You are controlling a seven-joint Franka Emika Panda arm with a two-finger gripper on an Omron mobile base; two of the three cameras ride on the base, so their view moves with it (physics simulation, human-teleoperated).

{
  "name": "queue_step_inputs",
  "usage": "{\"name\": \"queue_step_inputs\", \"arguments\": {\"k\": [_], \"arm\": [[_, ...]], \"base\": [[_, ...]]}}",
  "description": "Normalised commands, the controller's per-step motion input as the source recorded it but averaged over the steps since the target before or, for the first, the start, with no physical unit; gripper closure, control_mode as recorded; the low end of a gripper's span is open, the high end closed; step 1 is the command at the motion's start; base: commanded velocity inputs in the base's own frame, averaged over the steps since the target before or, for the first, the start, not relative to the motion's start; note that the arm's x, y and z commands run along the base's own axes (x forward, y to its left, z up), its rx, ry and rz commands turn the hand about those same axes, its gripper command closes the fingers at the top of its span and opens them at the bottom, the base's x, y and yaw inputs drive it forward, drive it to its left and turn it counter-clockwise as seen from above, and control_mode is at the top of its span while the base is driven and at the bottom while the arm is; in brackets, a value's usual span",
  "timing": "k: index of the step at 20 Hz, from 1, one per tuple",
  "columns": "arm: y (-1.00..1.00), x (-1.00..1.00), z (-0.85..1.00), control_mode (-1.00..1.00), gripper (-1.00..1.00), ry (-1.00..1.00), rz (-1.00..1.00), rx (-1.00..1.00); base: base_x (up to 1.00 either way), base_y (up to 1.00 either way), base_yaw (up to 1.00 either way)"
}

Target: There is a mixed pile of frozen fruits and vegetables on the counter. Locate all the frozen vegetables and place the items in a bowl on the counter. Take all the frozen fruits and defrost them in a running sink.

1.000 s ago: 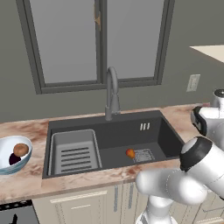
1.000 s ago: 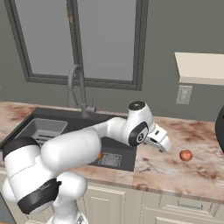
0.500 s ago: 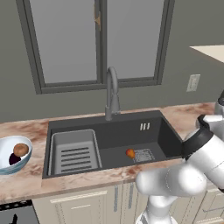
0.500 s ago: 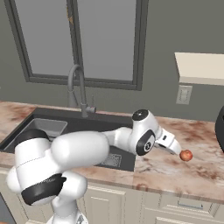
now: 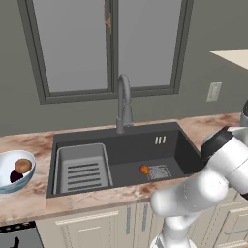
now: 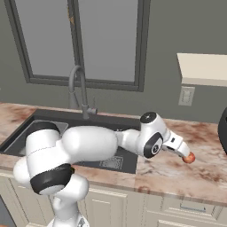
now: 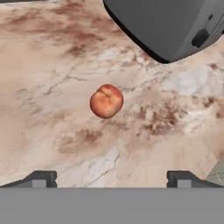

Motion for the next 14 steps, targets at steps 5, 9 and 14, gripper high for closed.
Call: {"name": "queue_step_inputs", "arguments": {"k": [5,9,14], "arm": [[-0.27,0.29,-0.13,-1.00,-1.00,0.01,0.00,0.02],[-0.35,0.19,-0.23,-1.00,-1.00,0.05,0.00,0.04],[-0.38,0.24,-0.23,-1.00,-1.00,0.11,0.00,0.02]], "base": [[0.00,0.00,0.00],[0.00,0.00,0.00],[0.00,0.00,0.00]]}}
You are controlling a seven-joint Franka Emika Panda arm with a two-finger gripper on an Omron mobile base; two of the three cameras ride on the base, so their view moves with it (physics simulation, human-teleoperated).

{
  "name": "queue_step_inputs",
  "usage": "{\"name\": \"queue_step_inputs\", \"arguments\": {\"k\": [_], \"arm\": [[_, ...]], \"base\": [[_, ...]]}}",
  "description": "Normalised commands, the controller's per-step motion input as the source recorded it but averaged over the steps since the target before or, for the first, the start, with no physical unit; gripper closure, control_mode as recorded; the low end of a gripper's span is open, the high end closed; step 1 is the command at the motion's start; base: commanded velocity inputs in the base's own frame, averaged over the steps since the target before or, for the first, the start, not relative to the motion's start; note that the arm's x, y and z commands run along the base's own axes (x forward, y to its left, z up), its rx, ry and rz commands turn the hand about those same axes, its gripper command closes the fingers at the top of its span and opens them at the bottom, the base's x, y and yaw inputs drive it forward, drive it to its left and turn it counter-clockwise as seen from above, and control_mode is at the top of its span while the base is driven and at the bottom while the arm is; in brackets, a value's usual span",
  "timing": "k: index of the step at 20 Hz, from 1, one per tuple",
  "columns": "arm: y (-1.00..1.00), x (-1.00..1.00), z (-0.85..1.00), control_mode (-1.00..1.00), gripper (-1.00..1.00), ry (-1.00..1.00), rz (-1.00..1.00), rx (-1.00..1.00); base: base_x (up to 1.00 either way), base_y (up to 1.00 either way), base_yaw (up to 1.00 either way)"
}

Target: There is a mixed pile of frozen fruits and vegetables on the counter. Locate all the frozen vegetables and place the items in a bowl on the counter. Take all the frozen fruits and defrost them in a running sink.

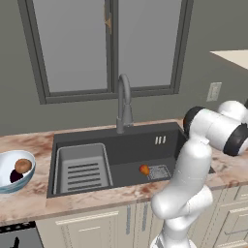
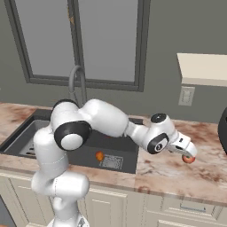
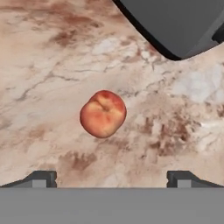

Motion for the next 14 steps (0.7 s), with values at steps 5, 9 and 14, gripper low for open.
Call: {"name": "queue_step_inputs", "arguments": {"k": [5,9,14], "arm": [[-0.31,0.27,-0.20,-1.00,-1.00,0.03,0.00,0.03],[-0.35,0.20,-0.17,-1.00,-1.00,0.00,0.00,0.08],[-0.26,0.16,-0.14,-1.00,-1.00,-0.03,0.04,0.09]], "base": [[0.00,0.00,0.00],[0.00,0.00,0.00],[0.00,0.00,0.00]]}}
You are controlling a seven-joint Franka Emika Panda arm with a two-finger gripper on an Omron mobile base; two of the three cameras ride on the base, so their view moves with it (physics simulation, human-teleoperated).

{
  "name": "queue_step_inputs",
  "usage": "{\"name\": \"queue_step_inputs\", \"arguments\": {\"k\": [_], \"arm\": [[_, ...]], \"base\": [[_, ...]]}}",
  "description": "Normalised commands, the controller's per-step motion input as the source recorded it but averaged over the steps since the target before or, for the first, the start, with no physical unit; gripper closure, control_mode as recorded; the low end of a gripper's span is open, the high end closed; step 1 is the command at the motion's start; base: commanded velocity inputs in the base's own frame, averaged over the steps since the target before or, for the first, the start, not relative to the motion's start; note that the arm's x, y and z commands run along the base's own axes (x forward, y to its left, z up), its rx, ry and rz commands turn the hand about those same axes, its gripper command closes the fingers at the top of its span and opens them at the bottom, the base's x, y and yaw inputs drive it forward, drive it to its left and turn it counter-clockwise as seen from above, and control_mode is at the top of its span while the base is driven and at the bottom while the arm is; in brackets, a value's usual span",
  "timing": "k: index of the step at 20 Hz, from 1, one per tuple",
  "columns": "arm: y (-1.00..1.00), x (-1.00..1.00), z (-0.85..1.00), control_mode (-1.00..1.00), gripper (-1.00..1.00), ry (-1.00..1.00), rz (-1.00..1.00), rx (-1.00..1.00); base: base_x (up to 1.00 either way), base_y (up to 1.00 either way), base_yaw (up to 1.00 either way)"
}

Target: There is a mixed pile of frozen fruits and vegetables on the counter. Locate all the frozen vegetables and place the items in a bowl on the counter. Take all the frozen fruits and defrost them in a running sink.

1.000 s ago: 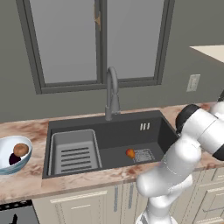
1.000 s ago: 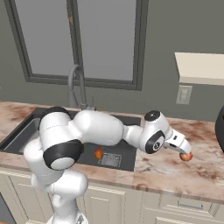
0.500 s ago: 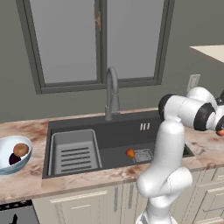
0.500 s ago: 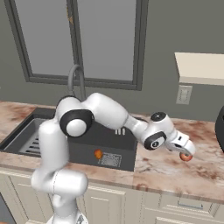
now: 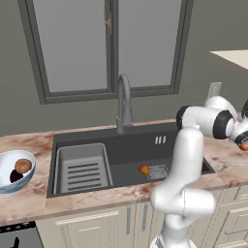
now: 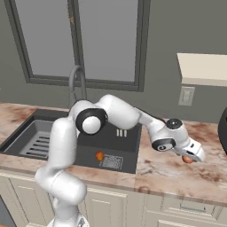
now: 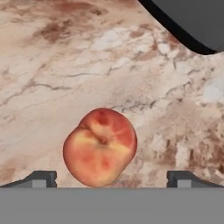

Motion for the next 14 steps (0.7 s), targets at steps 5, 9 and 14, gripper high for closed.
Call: {"name": "queue_step_inputs", "arguments": {"k": [5,9,14], "arm": [[0.00,0.17,-0.14,-1.00,-1.00,-0.10,0.10,0.06],[0.01,0.22,-0.11,-1.00,-1.00,-0.09,0.09,0.07],[0.00,0.25,-0.20,-1.00,1.00,0.00,0.07,0.07]], "base": [[0.00,0.00,0.00],[0.00,0.00,0.00],[0.00,0.00,0.00]]}}
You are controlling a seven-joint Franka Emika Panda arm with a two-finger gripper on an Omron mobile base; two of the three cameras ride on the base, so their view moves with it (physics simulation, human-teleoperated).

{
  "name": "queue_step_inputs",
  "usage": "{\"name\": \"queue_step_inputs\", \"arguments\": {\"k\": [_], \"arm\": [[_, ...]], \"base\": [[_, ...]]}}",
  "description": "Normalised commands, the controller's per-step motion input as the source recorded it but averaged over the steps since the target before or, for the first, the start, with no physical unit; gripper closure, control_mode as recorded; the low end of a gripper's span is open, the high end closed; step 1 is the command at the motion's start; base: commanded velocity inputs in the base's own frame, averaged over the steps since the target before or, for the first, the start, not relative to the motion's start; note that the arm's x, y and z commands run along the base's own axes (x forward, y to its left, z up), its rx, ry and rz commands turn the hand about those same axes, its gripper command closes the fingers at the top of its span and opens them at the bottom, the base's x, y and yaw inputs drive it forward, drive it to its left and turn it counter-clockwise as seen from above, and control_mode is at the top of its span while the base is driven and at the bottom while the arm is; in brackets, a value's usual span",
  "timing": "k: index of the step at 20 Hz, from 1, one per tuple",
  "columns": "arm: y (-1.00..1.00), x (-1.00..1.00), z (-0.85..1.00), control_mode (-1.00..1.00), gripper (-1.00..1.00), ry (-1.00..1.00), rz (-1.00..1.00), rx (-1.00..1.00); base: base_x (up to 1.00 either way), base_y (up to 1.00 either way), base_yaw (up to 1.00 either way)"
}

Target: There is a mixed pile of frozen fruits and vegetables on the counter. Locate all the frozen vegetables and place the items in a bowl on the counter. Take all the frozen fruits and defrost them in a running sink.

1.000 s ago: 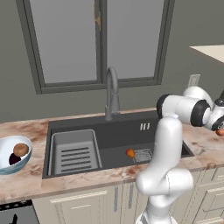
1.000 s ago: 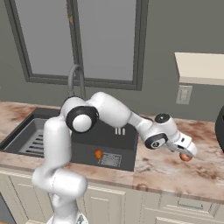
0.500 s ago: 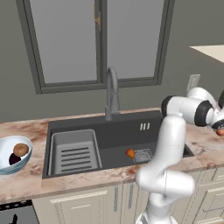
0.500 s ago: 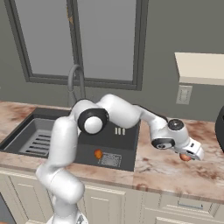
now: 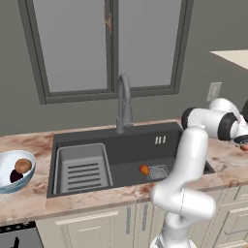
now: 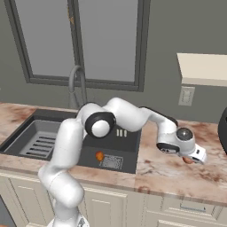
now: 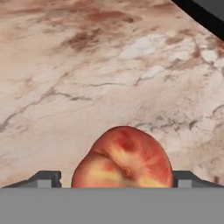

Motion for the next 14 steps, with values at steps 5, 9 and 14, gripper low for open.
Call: {"name": "queue_step_inputs", "arguments": {"k": [5,9,14], "arm": [[0.05,0.09,-0.02,-1.00,1.00,0.00,0.00,0.00],[0.30,-0.01,0.19,-1.00,1.00,0.00,0.03,0.03],[0.57,-0.04,0.48,-1.00,1.00,-0.04,0.11,0.06]], "base": [[0.00,0.00,0.00],[0.00,0.00,0.00],[0.00,0.00,0.00]]}}
